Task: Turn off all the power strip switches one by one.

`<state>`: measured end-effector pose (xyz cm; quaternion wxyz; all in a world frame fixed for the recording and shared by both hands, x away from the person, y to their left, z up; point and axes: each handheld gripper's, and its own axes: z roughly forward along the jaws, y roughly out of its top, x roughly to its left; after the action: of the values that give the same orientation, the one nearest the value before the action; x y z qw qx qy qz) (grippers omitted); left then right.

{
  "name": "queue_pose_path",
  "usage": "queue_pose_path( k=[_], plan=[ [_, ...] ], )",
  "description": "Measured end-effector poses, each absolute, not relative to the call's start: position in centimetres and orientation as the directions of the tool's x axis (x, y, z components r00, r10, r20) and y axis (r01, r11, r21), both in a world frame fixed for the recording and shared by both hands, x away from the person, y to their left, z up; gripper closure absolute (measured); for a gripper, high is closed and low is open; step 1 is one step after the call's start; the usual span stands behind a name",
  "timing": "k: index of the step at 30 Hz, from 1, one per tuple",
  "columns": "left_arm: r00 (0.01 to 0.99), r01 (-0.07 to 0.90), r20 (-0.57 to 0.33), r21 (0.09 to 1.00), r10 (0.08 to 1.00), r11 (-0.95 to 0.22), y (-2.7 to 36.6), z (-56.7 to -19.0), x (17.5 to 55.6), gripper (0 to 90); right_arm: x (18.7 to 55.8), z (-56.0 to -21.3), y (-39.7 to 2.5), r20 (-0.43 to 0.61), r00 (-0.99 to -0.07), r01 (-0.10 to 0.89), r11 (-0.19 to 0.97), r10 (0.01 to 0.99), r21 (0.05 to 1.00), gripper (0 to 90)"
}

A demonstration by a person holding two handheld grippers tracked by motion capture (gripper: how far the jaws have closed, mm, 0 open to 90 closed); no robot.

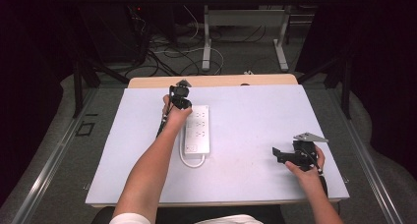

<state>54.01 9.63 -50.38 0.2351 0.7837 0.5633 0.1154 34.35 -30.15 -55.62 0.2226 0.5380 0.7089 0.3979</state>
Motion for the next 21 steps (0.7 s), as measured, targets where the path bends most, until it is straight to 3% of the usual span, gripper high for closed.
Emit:
queue_pose_path(
  k=[21],
  plan=[
    [0.363, 0.822, -0.053, 0.488, 0.930, -0.293, 8.88, -51.13, 54.01, 90.0, 34.41, -55.75, -30.14, 0.122, -0.319, 0.594, 0.098, 0.940, 0.799, 7.9]
  ],
)
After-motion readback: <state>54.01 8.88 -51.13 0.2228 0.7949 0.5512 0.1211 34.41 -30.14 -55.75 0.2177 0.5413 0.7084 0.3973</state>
